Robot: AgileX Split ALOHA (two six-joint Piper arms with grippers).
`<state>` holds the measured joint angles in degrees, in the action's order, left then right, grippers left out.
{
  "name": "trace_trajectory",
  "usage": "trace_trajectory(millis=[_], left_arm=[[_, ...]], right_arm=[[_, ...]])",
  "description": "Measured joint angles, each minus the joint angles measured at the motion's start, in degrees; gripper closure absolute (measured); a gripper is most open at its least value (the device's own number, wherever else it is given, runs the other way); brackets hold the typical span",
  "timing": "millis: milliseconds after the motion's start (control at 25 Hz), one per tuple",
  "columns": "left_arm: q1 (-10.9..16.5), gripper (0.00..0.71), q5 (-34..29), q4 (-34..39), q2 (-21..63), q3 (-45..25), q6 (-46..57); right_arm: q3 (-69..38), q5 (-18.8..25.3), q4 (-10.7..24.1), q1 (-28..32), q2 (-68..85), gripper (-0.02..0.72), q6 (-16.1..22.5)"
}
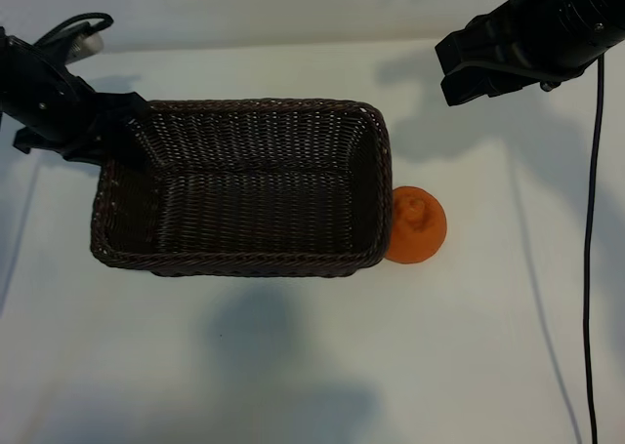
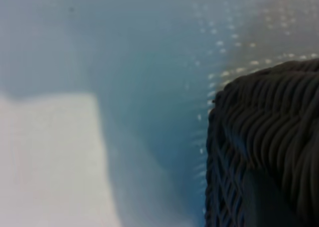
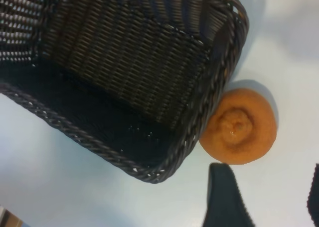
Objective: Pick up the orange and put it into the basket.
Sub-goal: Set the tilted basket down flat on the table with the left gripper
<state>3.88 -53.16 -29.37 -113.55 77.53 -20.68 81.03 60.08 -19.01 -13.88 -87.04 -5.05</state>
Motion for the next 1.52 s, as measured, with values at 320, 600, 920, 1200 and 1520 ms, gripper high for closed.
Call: trace_trajectory(millis=[320,600,920,1200,1520], left_arm=[[0.0,0.55,0.46,-2.15,-1.9,0.17,-0.41],[0.0,0.55,0.63,-2.15,-2.07,0.23,0.97],[0.0,0.552,0.39,-2.1,-2.09,0.23,1.47],[0.0,0.552,-0.14,-1.88,-2.14,0.23,2.37],[0.0,0.548,-0.43,-0.83,-2.14,0.23,4.14]], right_arm=[[0.0,0.0,0.0,0.0,0.0,0.293,0.0],[0.0,0.0,0.0,0.0,0.0,0.293,0.0],[0.0,0.0,0.0,0.0,0.0,0.293,0.0],[0.0,0.0,0.0,0.0,0.0,0.293,0.0],[0.0,0.0,0.0,0.0,0.0,0.293,0.0]])
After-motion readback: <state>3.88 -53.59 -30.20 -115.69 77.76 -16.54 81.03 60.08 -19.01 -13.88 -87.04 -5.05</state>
